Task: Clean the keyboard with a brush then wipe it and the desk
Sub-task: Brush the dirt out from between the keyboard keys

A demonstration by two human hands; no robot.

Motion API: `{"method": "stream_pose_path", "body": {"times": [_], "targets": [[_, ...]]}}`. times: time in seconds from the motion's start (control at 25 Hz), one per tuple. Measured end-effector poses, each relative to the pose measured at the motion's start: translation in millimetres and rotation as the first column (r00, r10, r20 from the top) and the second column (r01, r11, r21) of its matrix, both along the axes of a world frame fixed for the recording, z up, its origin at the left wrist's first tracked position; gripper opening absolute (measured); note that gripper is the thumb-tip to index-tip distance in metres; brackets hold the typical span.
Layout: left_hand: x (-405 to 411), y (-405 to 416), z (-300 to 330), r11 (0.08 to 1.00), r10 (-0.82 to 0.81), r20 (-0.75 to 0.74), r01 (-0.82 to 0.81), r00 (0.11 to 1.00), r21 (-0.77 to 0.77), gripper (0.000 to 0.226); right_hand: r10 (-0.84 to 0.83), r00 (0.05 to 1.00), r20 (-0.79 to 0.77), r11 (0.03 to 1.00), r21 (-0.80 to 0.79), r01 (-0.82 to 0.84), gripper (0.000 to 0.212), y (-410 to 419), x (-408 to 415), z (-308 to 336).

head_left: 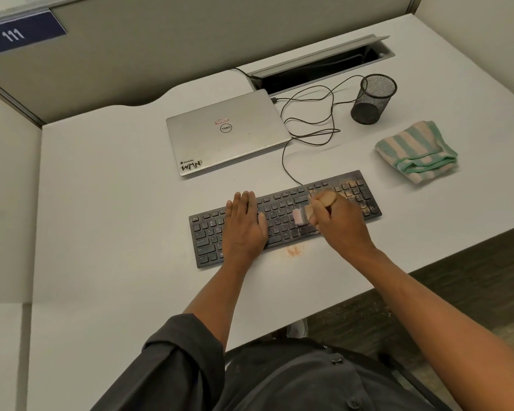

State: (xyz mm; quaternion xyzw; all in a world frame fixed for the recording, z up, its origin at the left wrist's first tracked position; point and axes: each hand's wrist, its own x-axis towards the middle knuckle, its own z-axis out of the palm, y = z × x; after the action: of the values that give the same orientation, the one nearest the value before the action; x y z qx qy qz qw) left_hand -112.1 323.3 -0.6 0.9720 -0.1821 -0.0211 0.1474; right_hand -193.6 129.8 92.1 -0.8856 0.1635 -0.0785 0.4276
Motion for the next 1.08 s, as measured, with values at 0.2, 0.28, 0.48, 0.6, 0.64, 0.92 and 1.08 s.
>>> {"method": "stream_pose_path", "body": {"times": [0.2,0.28,0.48,0.6,0.64,0.92,1.08], "targets": [[0.3,0.5,0.9,1.000,-0.011,-0.007,0.011,1.000,-0.007,0.070,0.076,0.974,-0.215,0.990,-0.099,-0.100,0.033,0.8,10.7,1.7],[0.8,0.9,2.0,1.000,-0.010,-0.006,0.010,1.000,-0.012,0.071,0.070,0.951,-0.301,0.994,-0.057,-0.091,0.029,-5.2,12.0,7.6],[0.5,0.7,2.2,1.000,-0.010,-0.023,0.010,1.000,-0.008,0.072,0.037,0.975,-0.220,0.998,0.052,-0.027,0.025,1.8,26.5,18.2],[-0.2,0.0,4.0,1.000,-0.018,-0.044,0.018,0.999,-0.012,0.065,0.068,0.947,-0.315,0.986,-0.121,-0.111,0.030,3.4,21.0,13.3],[0.2,0.2,4.4,1.000,-0.021,-0.045,0.020,0.999,-0.015,0.064,0.070,0.930,-0.361,0.976,-0.169,-0.139,0.031,2.4,19.6,14.0],[-0.2,1.2,3.8,0.999,-0.026,-0.034,0.025,0.999,-0.029,0.064,0.076,0.966,-0.248,0.997,0.018,-0.074,0.024,20.4,29.8,32.4],[-0.3,1.8,2.5,0.999,-0.025,-0.011,0.025,1.000,-0.042,0.068,0.136,0.911,-0.389,0.976,-0.105,-0.191,0.033,20.0,24.4,29.0]]}}
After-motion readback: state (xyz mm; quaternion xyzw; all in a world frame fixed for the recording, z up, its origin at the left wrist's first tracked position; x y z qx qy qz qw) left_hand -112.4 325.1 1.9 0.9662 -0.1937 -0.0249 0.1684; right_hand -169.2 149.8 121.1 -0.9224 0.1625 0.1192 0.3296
